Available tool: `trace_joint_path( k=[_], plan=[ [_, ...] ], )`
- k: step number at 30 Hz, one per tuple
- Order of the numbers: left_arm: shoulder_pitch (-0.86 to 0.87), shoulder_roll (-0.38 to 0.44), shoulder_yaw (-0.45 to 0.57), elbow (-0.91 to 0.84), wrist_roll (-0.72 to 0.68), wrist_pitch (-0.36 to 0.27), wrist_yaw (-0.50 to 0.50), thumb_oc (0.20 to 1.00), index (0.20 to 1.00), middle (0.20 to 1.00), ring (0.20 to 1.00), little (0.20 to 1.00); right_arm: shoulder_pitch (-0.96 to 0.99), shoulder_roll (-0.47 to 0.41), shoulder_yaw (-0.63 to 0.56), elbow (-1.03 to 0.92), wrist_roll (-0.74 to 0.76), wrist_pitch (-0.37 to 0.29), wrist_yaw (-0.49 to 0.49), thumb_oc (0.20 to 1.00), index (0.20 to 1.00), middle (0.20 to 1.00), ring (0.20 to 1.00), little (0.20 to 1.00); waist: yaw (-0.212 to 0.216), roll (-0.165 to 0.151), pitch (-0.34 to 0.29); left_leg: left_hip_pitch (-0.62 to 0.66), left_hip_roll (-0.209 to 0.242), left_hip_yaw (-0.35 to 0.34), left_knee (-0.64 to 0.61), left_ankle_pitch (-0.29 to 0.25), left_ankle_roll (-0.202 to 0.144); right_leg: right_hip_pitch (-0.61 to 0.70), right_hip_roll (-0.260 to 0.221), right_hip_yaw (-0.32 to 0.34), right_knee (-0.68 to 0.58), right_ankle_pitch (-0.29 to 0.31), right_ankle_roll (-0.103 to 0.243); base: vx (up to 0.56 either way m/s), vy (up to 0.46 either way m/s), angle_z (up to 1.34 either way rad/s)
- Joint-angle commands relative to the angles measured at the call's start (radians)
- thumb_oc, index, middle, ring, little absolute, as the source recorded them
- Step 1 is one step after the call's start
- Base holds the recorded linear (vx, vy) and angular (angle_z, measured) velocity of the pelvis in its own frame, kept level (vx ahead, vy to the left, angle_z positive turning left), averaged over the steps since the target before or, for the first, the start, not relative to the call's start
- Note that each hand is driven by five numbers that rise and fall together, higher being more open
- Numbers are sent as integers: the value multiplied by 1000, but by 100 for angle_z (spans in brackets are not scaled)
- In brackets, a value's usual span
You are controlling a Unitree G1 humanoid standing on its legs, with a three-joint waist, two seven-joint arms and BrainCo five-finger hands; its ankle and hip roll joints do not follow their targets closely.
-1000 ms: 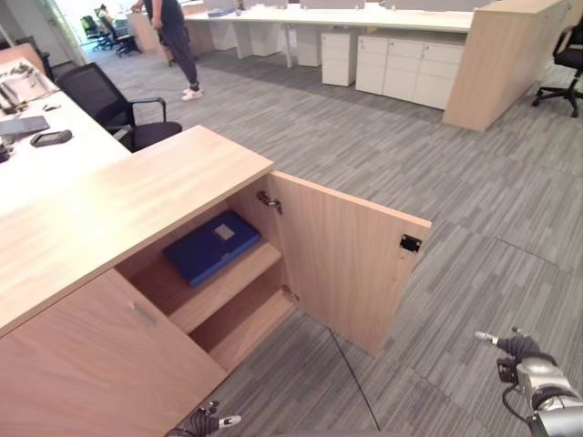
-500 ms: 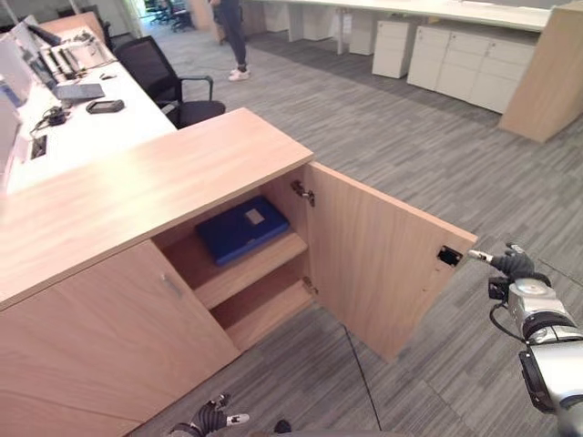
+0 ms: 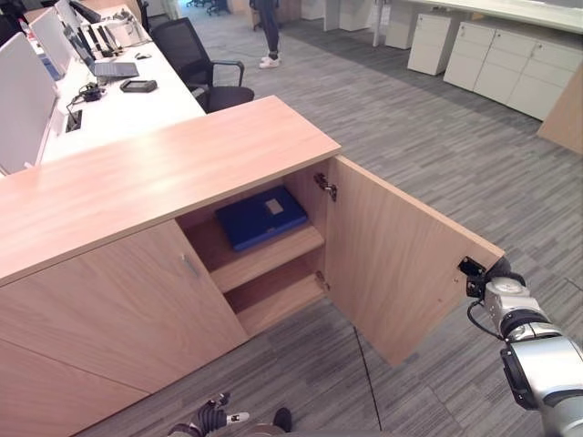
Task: Put the empty folder in the office cabinet
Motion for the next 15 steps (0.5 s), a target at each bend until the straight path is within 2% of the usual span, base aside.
trace_joint_path(
  k=[1, 5, 6, 10, 12, 15],
  plan=[
    [-73, 56, -21, -9, -27, -30, 7, 1000, 1000, 1000, 1000, 1000, -19, 132, 51, -23, 13, -32, 36, 1000, 1000, 1000, 1000, 1000, 50, -49, 32, 44, 10, 24, 22, -97, -33, 21, -73, 20, 19, -50, 79, 0, 0, 0],
    [-71, 43, 12, -1, -35, -32, 22, 1000, 1000, 1000, 1000, 1000, 90, 214, 92, -118, 14, -42, 65, 1000, 1000, 1000, 1000, 1000, 29, -51, 37, 47, 12, 32, 22, -98, -32, 17, -72, 31, 20, -50, 77, -4, 0, -1],
    [-71, 36, 30, -5, -37, -30, 26, 1000, 1000, 1000, 1000, 1000, 169, 244, 124, -203, -3, -46, 92, 1000, 1000, 1000, 1000, 1000, 15, -54, 42, 48, 13, 38, 22, -98, -33, 12, -72, 37, 22, -48, 76, -23, -2, -5],
    [-69, 28, 65, 11, -18, -30, 36, 1000, 1000, 1000, 1000, 1000, 320, 253, 191, -388, -76, -40, 142, 1000, 1000, 1000, 1000, 1000, -14, -60, 45, 52, 19, 50, 21, -99, -36, 5, -72, 49, 24, -47, 74, -14, -10, -4],
    [-71, 25, 87, 39, 12, -30, 42, 1000, 1000, 1000, 1000, 1000, 430, 231, 252, -530, -158, -33, 195, 1000, 1000, 1000, 1000, 1000, -32, -65, 46, 56, 25, 56, 20, -99, -40, 2, -71, 53, 25, -48, 71, -30, -35, -7],
    [-84, 22, 100, 82, 34, -28, 52, 1000, 1000, 1000, 1000, 1000, 498, 224, 280, -606, -201, -30, 223, 1000, 1000, 1000, 1000, 1000, -40, -67, 49, 56, 31, 57, 21, -97, -43, 1, -68, 54, 26, -51, 69, -27, -40, 0]
  ],
)
